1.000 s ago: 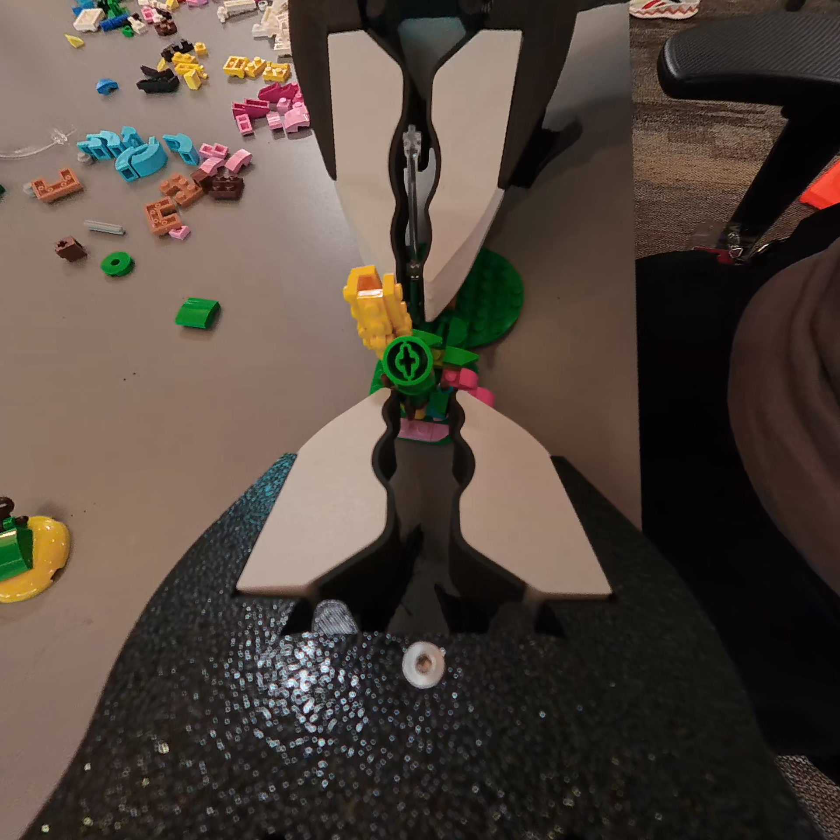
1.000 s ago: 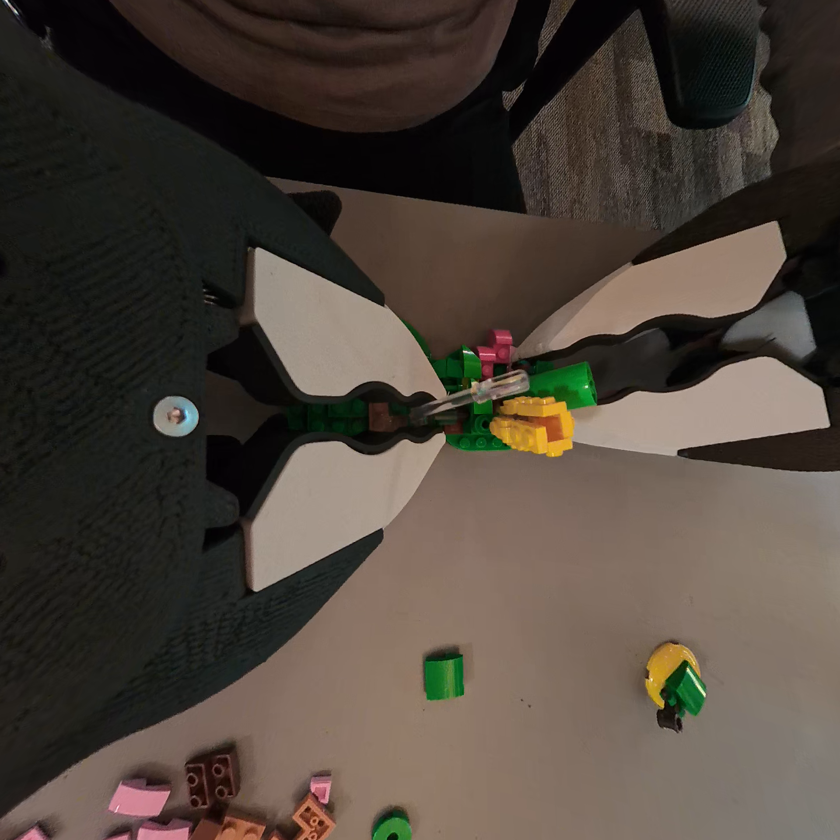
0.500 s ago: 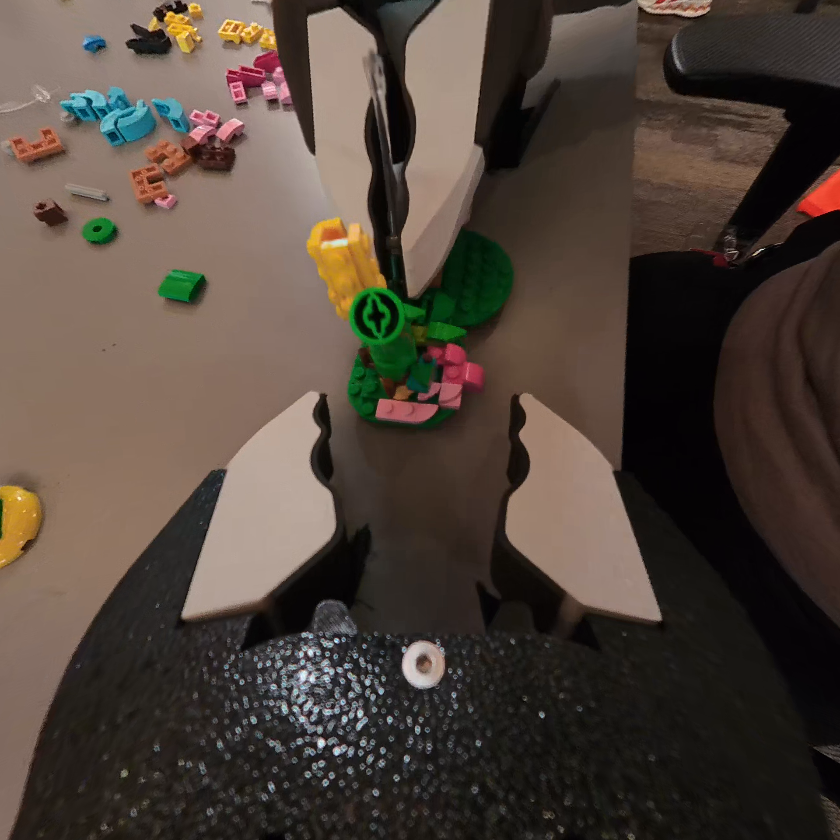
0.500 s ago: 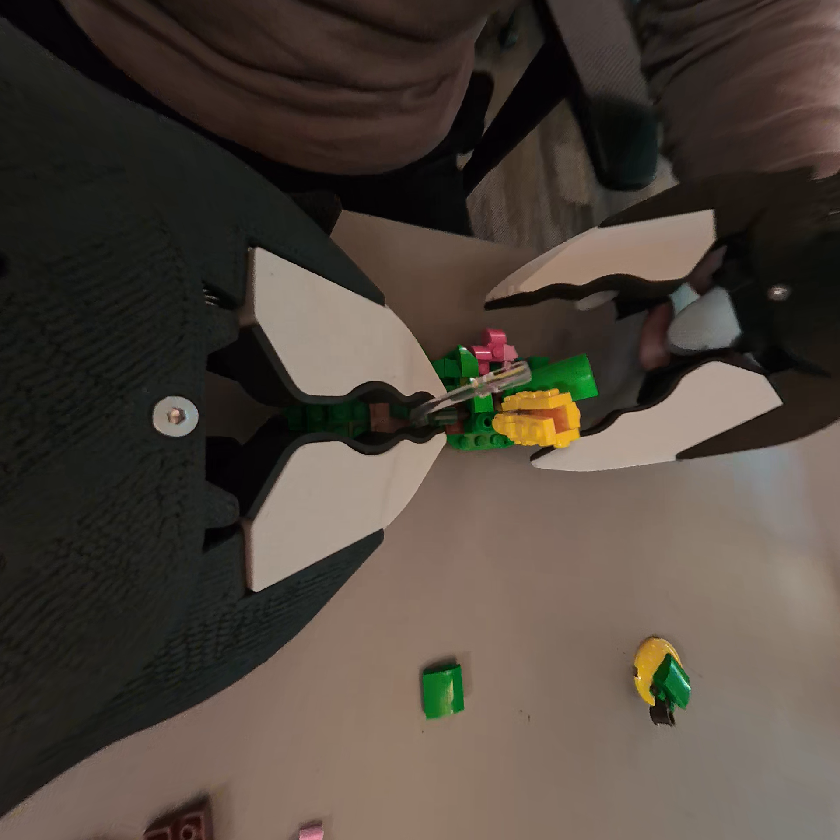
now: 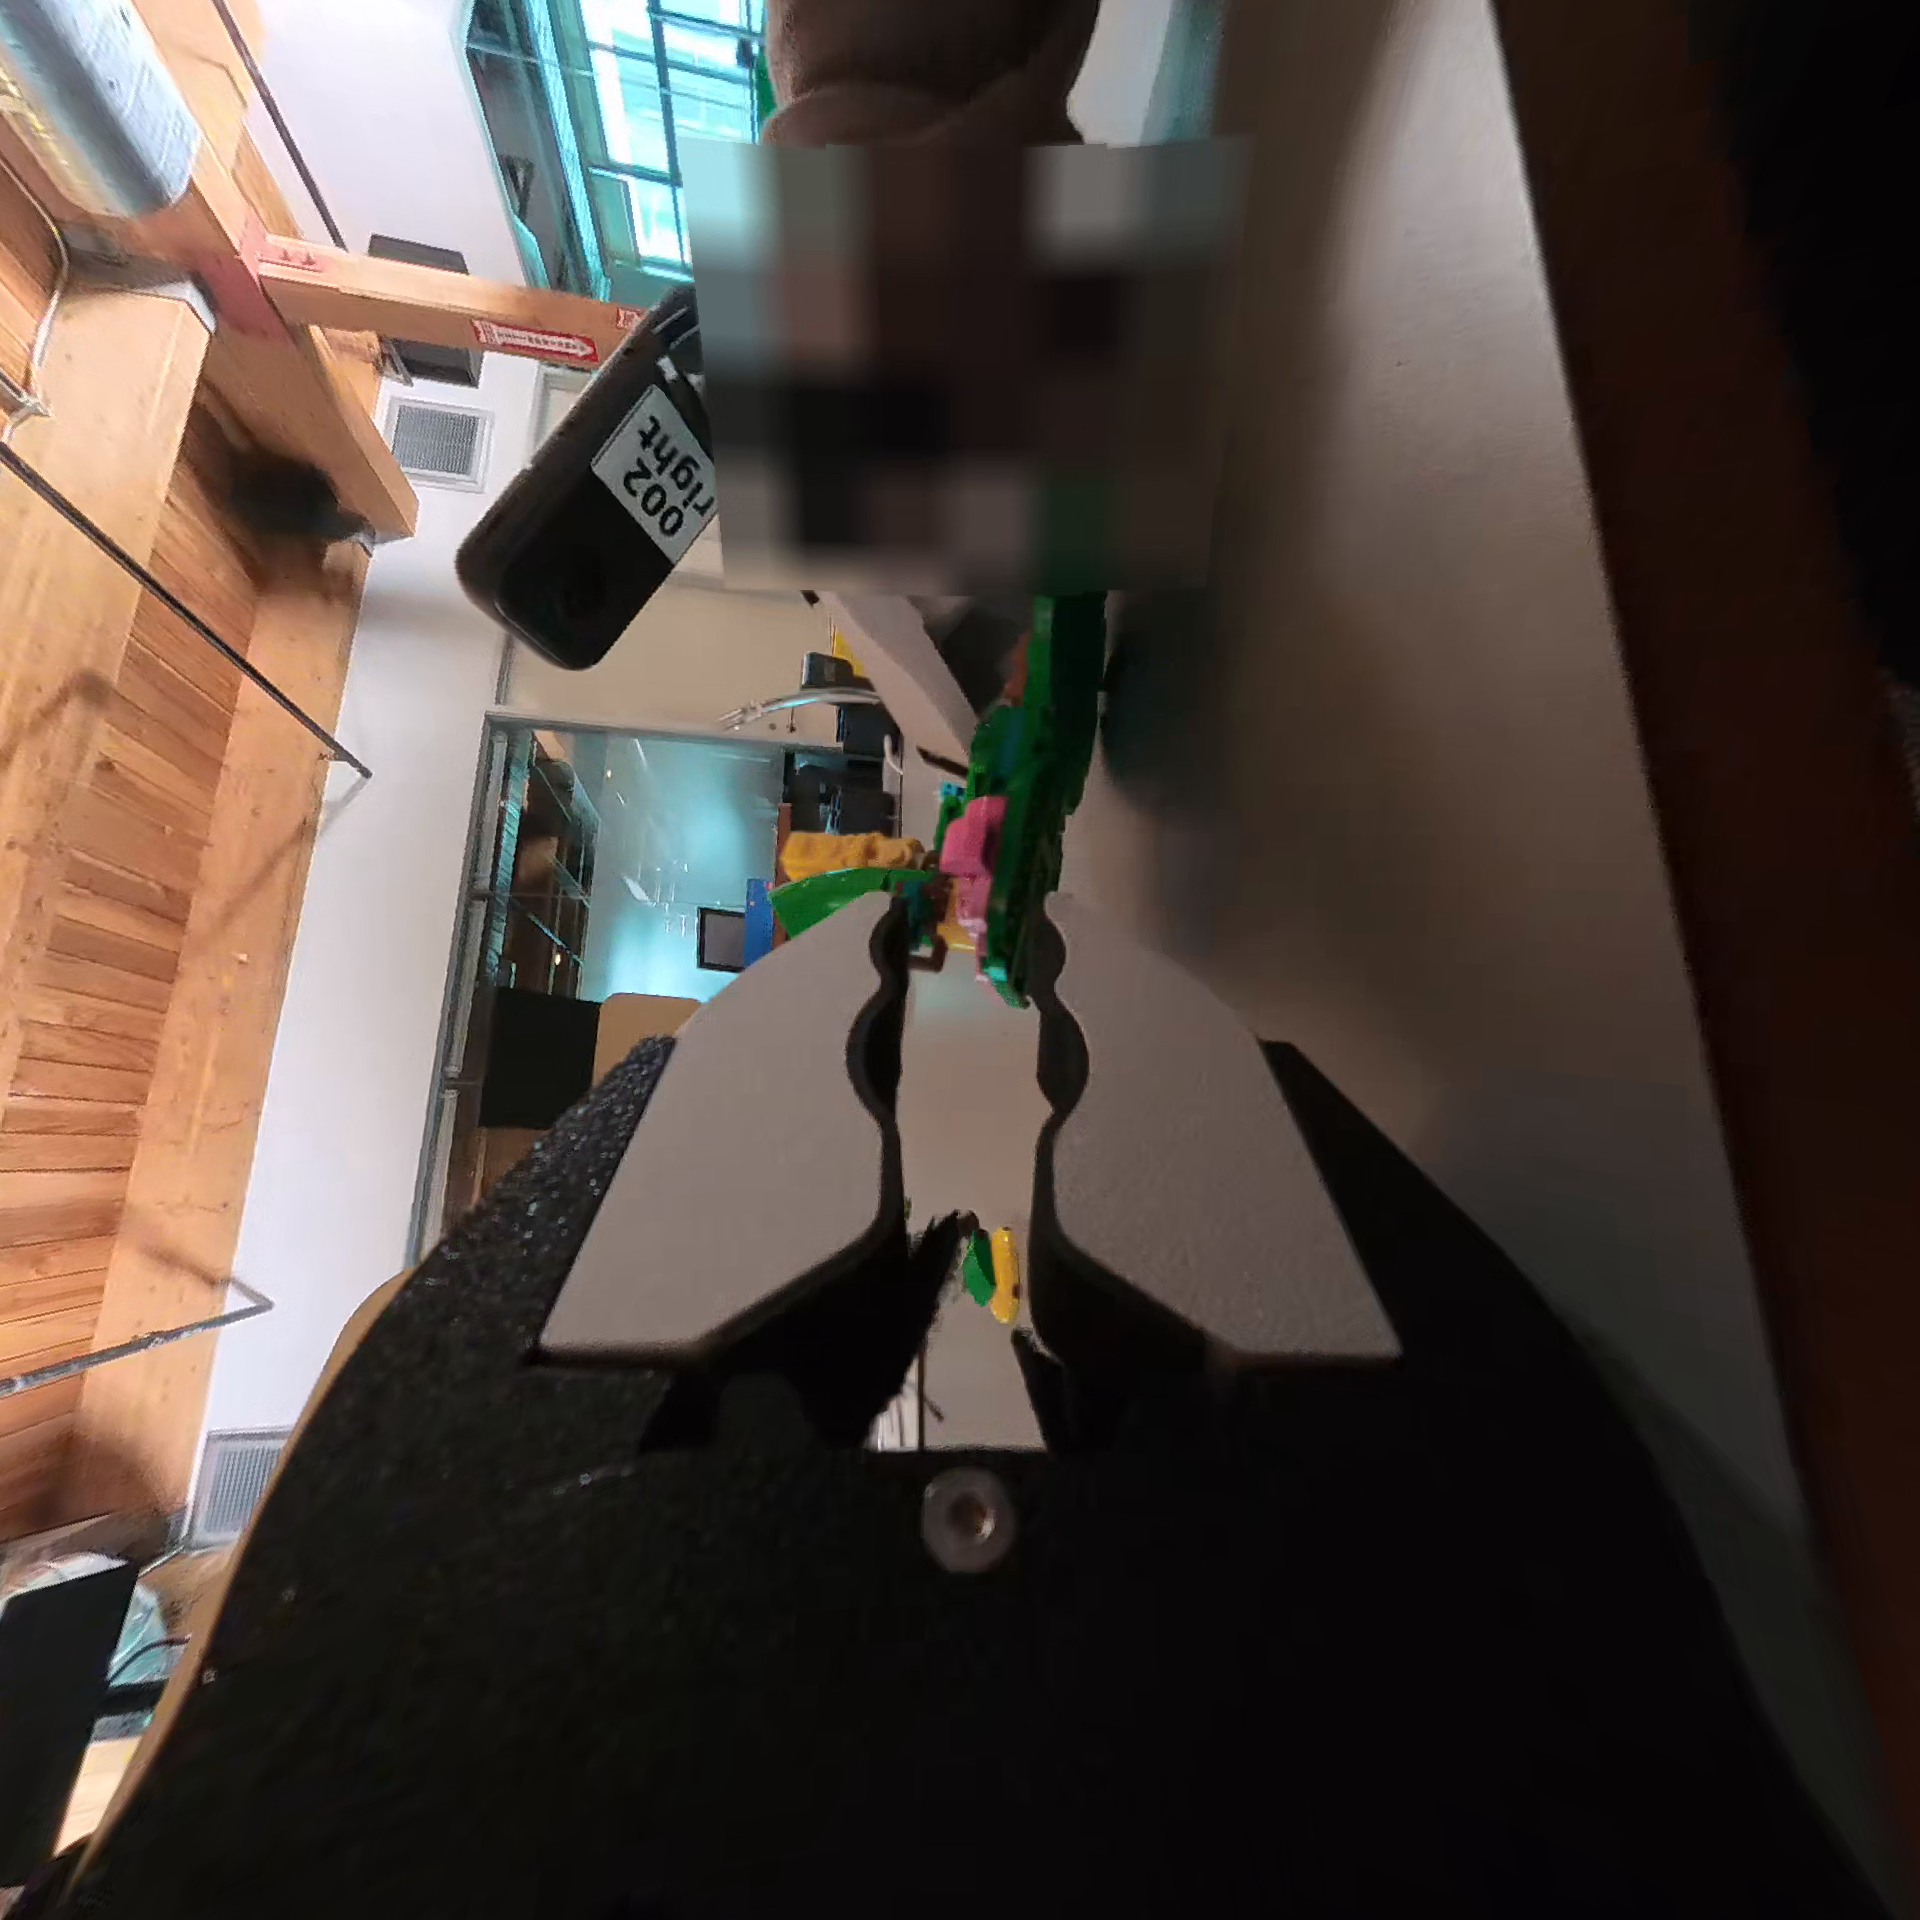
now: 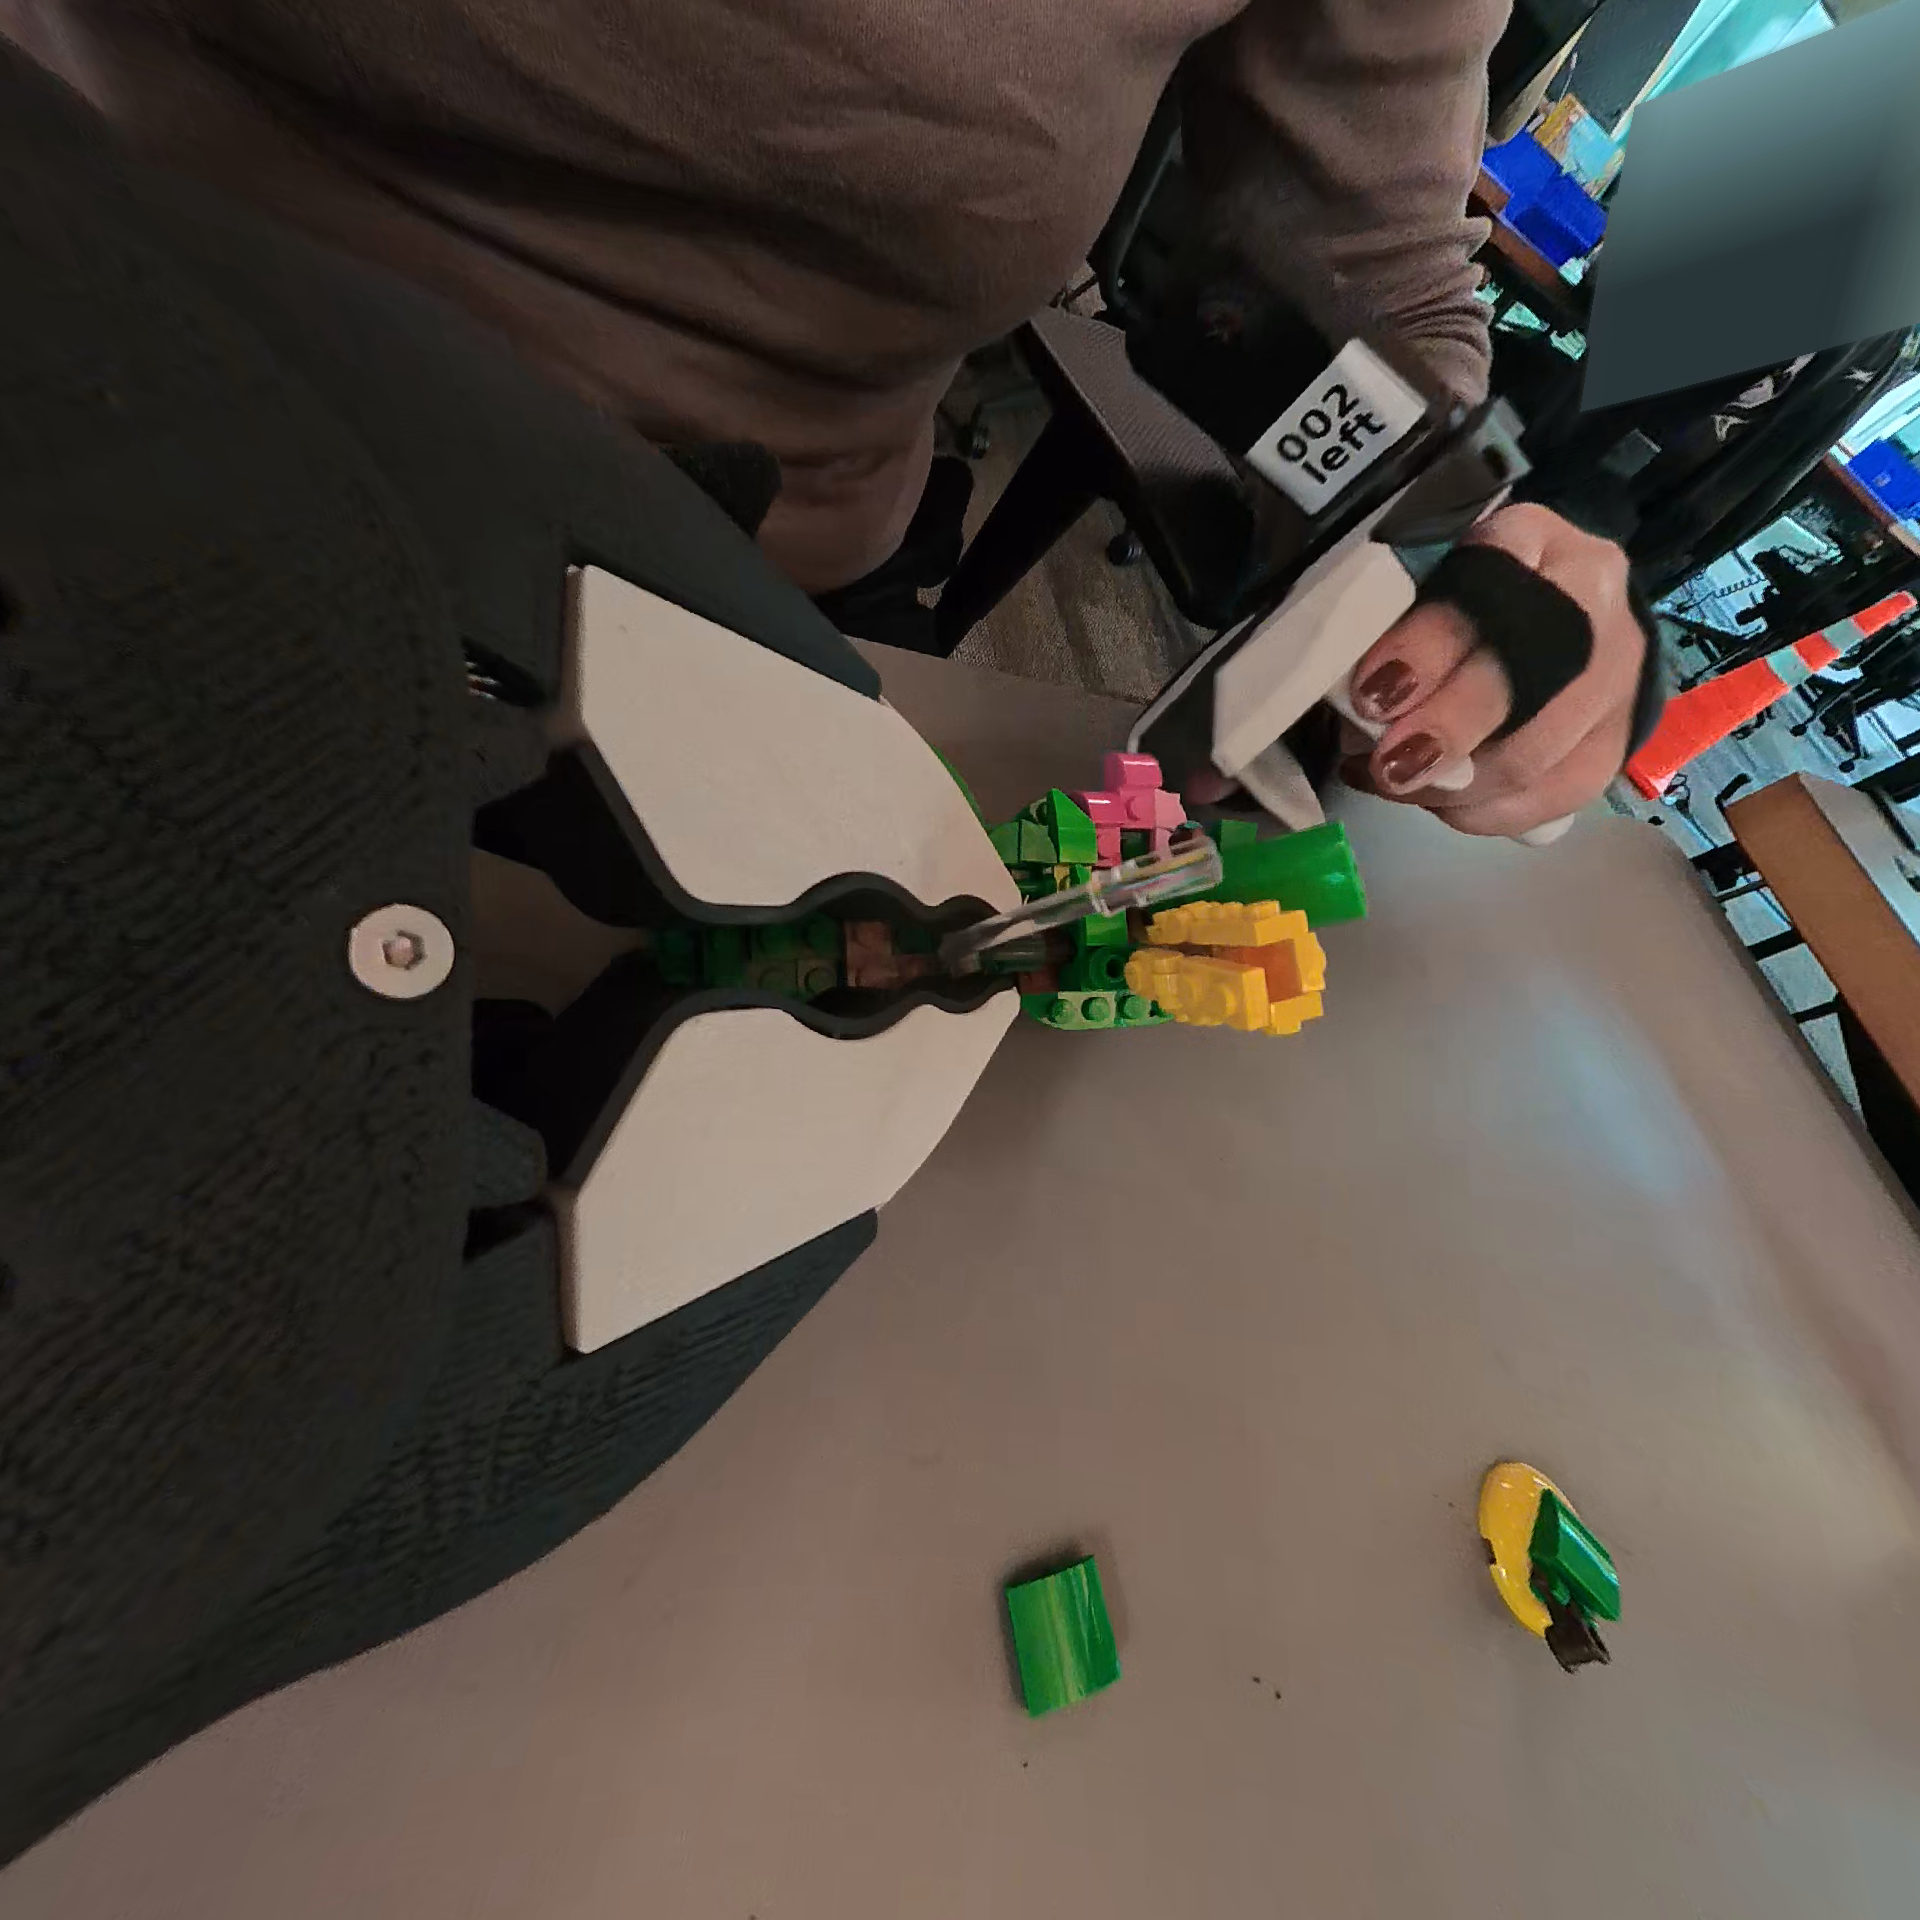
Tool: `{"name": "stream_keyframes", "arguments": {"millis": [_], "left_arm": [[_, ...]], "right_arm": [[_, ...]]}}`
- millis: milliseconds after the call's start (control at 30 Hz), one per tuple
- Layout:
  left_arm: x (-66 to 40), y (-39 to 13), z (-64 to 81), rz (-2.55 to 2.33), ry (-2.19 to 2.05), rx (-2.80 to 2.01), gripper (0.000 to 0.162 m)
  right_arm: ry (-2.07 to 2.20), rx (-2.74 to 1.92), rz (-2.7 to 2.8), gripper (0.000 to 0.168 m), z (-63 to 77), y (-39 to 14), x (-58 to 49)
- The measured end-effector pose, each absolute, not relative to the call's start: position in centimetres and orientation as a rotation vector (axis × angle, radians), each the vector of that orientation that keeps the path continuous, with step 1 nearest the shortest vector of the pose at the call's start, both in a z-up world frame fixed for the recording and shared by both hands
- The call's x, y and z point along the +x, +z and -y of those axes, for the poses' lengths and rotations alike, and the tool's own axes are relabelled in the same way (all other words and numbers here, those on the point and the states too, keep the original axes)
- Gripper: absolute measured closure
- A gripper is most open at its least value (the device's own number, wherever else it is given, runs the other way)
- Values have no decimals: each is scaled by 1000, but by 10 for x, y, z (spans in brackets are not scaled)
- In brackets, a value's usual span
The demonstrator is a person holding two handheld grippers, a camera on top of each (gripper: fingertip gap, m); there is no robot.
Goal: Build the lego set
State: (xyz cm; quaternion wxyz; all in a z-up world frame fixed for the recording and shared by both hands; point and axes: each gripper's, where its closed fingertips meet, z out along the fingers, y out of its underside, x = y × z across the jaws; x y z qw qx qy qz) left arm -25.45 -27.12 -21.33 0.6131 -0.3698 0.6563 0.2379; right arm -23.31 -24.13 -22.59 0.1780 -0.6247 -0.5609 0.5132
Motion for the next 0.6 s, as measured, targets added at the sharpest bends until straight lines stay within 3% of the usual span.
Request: {"name": "stream_keyframes", "arguments": {"millis": [167, 600], "left_arm": [[-252, -217, 267, -1535, 573, -845, 150], [-247, -230, 266, -1556, 562, -879, 153]], "right_arm": [[1488, -1762, 1596, 162, 245, -226, -231], [1372, -1736, 1663, 163, 244, -233, -225]]}}
